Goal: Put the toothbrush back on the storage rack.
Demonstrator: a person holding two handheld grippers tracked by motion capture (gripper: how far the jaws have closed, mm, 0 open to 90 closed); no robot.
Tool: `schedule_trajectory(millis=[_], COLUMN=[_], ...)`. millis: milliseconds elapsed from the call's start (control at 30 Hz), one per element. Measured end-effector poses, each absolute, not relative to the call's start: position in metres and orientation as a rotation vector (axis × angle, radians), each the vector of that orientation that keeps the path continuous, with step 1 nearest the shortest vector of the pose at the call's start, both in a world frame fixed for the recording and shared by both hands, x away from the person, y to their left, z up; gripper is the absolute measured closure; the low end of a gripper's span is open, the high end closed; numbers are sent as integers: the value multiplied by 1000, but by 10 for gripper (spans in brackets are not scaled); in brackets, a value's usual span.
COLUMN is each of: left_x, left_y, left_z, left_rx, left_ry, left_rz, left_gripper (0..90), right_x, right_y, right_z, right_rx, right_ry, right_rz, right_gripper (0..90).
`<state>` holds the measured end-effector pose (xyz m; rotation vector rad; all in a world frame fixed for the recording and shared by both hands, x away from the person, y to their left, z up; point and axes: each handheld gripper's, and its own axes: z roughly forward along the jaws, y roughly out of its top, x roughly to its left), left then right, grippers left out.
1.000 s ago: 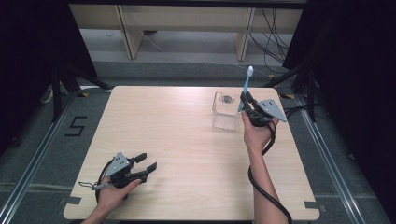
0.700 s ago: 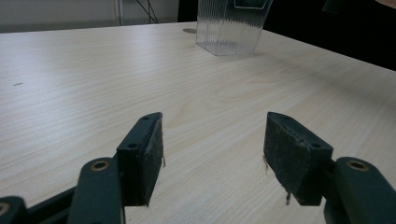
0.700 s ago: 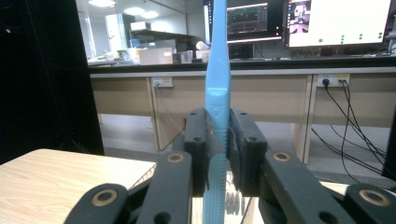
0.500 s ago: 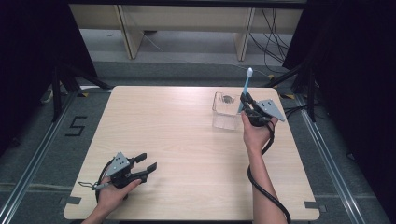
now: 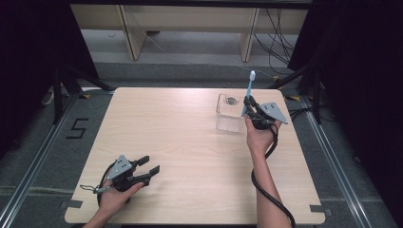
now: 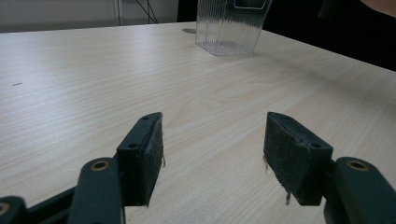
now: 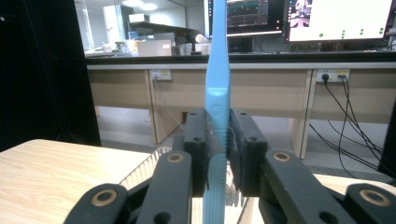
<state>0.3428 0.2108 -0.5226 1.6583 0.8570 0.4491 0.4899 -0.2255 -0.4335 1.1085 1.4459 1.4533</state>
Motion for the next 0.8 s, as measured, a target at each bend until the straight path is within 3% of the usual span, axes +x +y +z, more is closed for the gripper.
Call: schedule_trajectory(millis=[800], left_x=[344], left_y=[210], left_z=[-523], left_rx=[1654], left_ry=[844], left_rz=[446], left_gripper=[372], right_x=[483], right_y=[-229], right_z=[-440], right_rx=[1127], right_ry=[1487], right_rz=[1412], right_gripper=[788])
